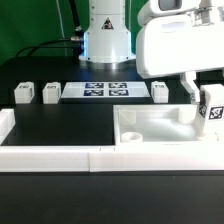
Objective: Assemble square table
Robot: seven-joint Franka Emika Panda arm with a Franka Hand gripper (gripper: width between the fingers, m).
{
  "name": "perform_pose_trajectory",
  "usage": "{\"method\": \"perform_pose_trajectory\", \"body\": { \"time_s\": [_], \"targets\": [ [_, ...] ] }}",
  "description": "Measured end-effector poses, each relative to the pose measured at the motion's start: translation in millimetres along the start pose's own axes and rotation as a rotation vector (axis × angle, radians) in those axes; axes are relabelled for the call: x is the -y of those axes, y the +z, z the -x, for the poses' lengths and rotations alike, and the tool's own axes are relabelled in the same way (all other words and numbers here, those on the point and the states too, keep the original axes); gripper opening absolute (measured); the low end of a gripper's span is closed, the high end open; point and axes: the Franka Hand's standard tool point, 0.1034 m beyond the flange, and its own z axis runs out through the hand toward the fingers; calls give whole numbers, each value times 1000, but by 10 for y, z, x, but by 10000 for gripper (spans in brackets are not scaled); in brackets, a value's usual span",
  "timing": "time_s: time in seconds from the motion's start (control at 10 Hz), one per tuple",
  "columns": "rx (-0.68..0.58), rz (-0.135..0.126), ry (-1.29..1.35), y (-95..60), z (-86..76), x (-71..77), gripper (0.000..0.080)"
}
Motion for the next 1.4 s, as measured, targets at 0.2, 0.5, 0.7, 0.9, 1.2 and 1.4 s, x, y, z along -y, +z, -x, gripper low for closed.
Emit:
{"method": "perform_pose_trajectory", "body": {
  "time_s": [0.2, 0.5, 0.7, 0.9, 1.2, 1.4],
  "targets": [
    [-17, 0, -1, 5, -3, -5, 292],
    [-20, 0, -1, 4, -1, -4, 293],
    [-20, 0, -3, 4, -1, -3, 474],
    [-20, 0, -3, 4, -2, -3, 607],
    [-20, 0, -4, 4, -2, -3, 647],
    [-20, 0, -5, 4, -2, -3, 649]
  ]
}}
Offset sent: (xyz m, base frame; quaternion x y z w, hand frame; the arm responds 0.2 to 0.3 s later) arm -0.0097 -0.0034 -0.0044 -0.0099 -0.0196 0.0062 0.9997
